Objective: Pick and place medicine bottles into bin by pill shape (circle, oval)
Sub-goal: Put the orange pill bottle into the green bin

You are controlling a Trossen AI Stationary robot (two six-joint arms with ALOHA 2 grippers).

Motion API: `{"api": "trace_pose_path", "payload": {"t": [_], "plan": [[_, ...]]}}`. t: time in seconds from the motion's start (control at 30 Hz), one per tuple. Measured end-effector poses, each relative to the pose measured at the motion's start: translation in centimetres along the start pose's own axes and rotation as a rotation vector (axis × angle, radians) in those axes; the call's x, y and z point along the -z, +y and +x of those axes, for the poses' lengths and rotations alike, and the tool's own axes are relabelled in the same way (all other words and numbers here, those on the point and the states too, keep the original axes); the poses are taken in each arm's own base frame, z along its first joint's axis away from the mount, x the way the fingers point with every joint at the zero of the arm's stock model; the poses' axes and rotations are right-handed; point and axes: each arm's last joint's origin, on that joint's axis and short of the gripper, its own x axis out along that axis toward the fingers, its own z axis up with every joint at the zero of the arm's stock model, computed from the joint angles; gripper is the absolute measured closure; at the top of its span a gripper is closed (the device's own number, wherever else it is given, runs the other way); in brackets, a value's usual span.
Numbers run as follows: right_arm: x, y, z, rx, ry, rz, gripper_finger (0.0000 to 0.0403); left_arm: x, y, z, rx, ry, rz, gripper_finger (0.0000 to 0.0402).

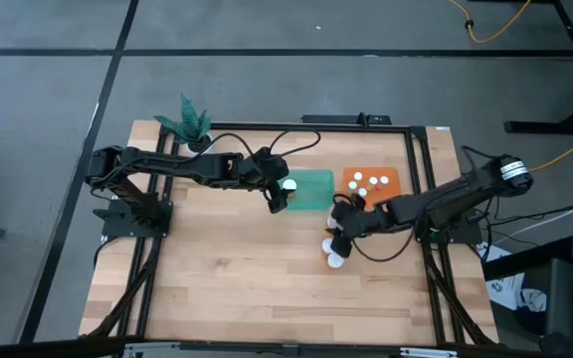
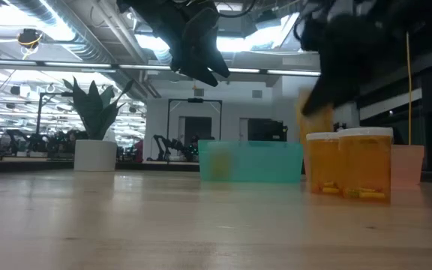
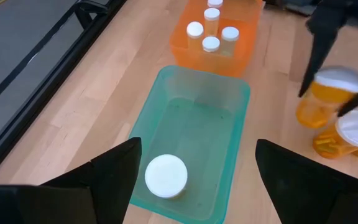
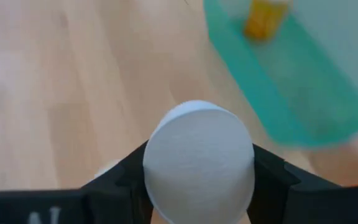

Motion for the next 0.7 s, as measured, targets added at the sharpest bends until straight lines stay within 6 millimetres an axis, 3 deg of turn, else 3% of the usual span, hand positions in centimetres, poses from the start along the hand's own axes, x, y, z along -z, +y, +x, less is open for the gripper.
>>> {"api": "trace_pose_path", "payload": {"t": [0.13,0.3,0.47,0.7], "plan": [[-2.6,0.1,-1.0,0.019,-0.097,-0.075,0.0223,0.0,0.0,0.0,0.0,0.001,0.0,0.0094],[-5.2,-1.9,-0.4,0.126,-0.154,-0.101,0.0224,0.0,0.0,0.0,0.0,0.001,-0.004,0.0094],[-6.6,-4.7,1.9,0.134,-0.13,-0.082,0.0225,0.1,0.0,0.0,-0.003,0.013,-0.005,0.0094],[-7.0,-7.4,5.8,0.125,-0.079,-0.056,0.0225,0.5,0.1,-0.2,-0.01,0.05,0.004,0.0094]]}}
